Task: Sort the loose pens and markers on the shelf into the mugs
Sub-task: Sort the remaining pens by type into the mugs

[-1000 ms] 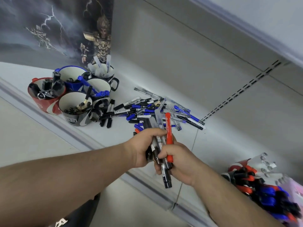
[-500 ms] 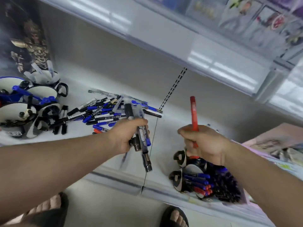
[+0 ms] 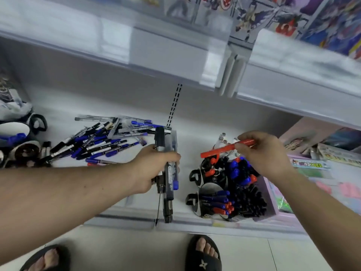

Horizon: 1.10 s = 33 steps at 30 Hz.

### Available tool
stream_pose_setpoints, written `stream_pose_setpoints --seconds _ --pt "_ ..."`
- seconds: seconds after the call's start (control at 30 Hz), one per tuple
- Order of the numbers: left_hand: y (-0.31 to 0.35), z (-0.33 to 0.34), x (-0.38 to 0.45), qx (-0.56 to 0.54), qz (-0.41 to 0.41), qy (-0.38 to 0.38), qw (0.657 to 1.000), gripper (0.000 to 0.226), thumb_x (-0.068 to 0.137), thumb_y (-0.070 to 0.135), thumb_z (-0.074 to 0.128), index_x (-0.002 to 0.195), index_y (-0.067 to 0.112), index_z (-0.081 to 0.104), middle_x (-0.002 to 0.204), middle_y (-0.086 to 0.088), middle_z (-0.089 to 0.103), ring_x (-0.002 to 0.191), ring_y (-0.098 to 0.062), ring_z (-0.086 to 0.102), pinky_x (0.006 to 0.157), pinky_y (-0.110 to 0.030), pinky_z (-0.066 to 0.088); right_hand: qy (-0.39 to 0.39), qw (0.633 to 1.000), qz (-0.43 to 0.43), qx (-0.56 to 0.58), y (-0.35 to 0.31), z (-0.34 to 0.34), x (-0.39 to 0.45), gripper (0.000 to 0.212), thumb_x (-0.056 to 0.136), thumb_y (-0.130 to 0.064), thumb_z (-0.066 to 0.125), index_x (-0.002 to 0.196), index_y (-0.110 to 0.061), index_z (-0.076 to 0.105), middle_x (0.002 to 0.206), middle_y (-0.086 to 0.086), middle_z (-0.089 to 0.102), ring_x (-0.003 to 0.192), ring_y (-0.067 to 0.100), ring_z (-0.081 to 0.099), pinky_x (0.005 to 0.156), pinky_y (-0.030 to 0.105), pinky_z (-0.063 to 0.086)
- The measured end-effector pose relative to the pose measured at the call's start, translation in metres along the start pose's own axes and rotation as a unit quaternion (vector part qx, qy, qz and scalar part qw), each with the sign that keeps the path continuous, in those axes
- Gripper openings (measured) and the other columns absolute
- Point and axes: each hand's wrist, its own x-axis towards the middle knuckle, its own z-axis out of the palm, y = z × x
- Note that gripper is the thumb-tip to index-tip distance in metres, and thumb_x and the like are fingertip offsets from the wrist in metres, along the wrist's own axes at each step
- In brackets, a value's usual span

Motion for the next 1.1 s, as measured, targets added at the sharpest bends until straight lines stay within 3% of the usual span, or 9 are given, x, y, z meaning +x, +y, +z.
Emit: stream_pose_setpoints --seconds 0.13,0.23,0.47,0.63,0.77,0.87,0.97,1.1 --pt "-0.017 -0.003 -0.007 0.003 -0.035 0.001 0.999 0.005 0.084 0.007 0.069 0.087 0.004 0.067 0.071 -0.014 0.068 0.063 -0.026 0.067 0.063 -0.035 0.055 0.041 0.992 0.011 0.116 0.008 0.022 -0.011 0.027 0.079 -0.008 0.078 0.092 -0.026 0.062 0.082 -0.01 0.07 0.077 0.008 0.069 0.076 0.025 0.056" --pt "-0.012 -0.002 -0.002 -0.014 -0.028 -0.007 0.999 0.005 0.085 0.007 0.068 0.086 0.003 0.066 0.07 -0.015 0.067 0.062 -0.027 0.065 0.067 -0.036 0.056 0.03 0.983 0.015 0.178 0.008 0.04 -0.025 0.025 0.082 -0.002 0.074 0.09 -0.022 0.063 0.074 -0.013 0.072 0.071 0.003 0.069 0.071 0.021 0.057" --pt "-0.005 0.005 0.012 -0.054 -0.011 -0.019 0.998 0.004 0.087 0.01 0.066 0.085 0.006 0.066 0.074 -0.012 0.066 0.065 -0.023 0.066 0.068 -0.034 0.056 0.005 0.977 -0.069 0.201 0.002 0.048 -0.047 0.027 0.086 0.004 0.067 0.085 -0.022 0.062 0.072 -0.024 0.07 0.067 -0.005 0.065 0.061 0.008 0.048" --pt "-0.009 0.005 0.016 -0.051 -0.003 -0.015 0.999 0.003 0.086 0.007 0.067 0.083 0.005 0.066 0.071 -0.011 0.065 0.064 -0.023 0.065 0.067 -0.035 0.056 0.137 0.962 -0.053 0.232 0.018 0.034 -0.042 0.029 0.085 0.003 0.068 0.096 -0.022 0.058 0.079 -0.019 0.07 0.071 0.001 0.067 0.063 0.013 0.051" --pt "-0.01 0.01 0.022 -0.044 0.004 -0.009 0.999 0.005 0.086 0.005 0.066 0.081 0.006 0.065 0.071 -0.011 0.065 0.063 -0.023 0.065 0.063 -0.033 0.056 0.201 0.965 -0.033 0.163 0.041 0.033 -0.038 0.031 0.087 -0.004 0.067 0.106 -0.024 0.054 0.082 -0.017 0.066 0.072 -0.002 0.065 0.062 0.01 0.049" --pt "-0.011 0.014 0.026 -0.044 0.009 -0.01 0.999 0.005 0.087 0.005 0.066 0.082 0.006 0.066 0.073 -0.01 0.065 0.066 -0.023 0.066 0.068 -0.035 0.056 0.173 0.978 -0.014 0.112 0.059 0.05 -0.029 0.026 0.089 -0.01 0.067 0.104 -0.028 0.055 0.08 -0.014 0.067 0.074 0.006 0.067 0.067 0.02 0.053" --pt "-0.013 0.016 0.028 -0.039 0.008 -0.014 0.999 0.004 0.087 0.005 0.066 0.083 0.006 0.066 0.074 -0.01 0.066 0.067 -0.022 0.066 0.067 -0.034 0.056 0.141 0.988 -0.027 0.049 0.071 0.072 -0.019 0.021 0.089 -0.013 0.067 0.107 -0.019 0.06 0.082 -0.004 0.069 0.077 0.018 0.068 0.073 0.035 0.056" --pt "-0.018 0.015 0.029 -0.031 0.002 -0.01 0.999 0.008 0.086 0.005 0.067 0.078 0.007 0.066 0.071 -0.009 0.066 0.066 -0.022 0.066 0.066 -0.034 0.055 0.133 0.989 -0.065 -0.007 0.076 0.09 -0.005 0.018 0.09 -0.01 0.067 0.108 -0.008 0.065 0.077 0.005 0.069 0.071 0.029 0.067 0.07 0.039 0.055"
